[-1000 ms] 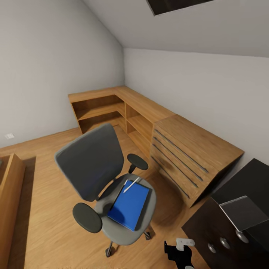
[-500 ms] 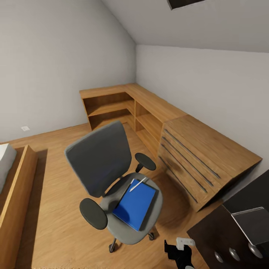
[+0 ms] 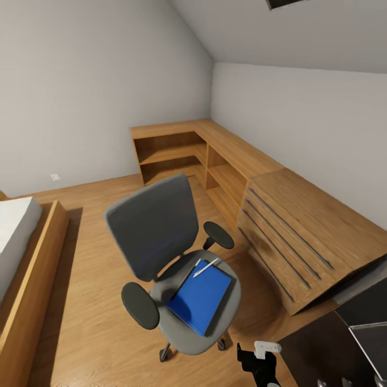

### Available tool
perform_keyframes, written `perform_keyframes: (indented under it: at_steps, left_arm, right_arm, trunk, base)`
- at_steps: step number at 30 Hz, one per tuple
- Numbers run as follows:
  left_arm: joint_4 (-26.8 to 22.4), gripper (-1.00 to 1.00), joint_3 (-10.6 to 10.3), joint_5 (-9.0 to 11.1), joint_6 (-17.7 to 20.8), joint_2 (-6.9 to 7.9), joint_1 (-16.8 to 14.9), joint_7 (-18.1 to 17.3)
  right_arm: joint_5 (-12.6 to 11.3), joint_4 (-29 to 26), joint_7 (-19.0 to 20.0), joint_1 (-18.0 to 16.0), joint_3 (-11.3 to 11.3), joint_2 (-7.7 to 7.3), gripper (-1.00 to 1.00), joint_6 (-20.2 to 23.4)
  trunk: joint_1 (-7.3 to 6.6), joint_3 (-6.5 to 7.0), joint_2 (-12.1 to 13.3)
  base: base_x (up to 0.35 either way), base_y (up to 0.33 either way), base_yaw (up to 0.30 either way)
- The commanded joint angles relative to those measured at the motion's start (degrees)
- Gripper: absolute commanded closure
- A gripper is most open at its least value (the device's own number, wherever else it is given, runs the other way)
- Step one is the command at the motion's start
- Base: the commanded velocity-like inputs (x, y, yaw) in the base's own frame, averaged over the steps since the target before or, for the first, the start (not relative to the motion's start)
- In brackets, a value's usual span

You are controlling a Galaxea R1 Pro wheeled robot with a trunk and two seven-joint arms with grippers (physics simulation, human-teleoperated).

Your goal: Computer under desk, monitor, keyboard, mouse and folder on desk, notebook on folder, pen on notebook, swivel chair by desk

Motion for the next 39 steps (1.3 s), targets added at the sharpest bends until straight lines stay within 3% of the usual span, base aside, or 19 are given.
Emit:
perform_keyframes:
  at_steps: [1,27,39]
  left_arm:
    - [0.05,-1.0,-0.32,0.61,-0.09,0.01,-0.03,-0.36]
    - [0.05,-1.0,-0.16,0.72,-0.25,-0.05,-0.02,-0.3]
    - [0.05,-1.0,-0.22,0.7,-0.22,-0.18,-0.02,-0.36]
  right_arm:
    - [-0.28,0.11,-0.24,-0.03,0.5,0.03,-1.0,-0.34]
    - [-0.4,0.11,-0.41,-0.01,0.5,0.11,-1.0,-0.76]
    - [-0.35,0.11,-0.43,0.93,0.5,0.12,-1.0,-3.79]
  trunk:
    - [0.0,0.02,-0.03]
    - [0.0,2.23,-0.03]
    - [0.0,3.3,-0.03]
  base:
    - [0.0,-0.001,0.183]
    - [0.0,0.0,0.087]
    - [0.0,0.0,0.005]
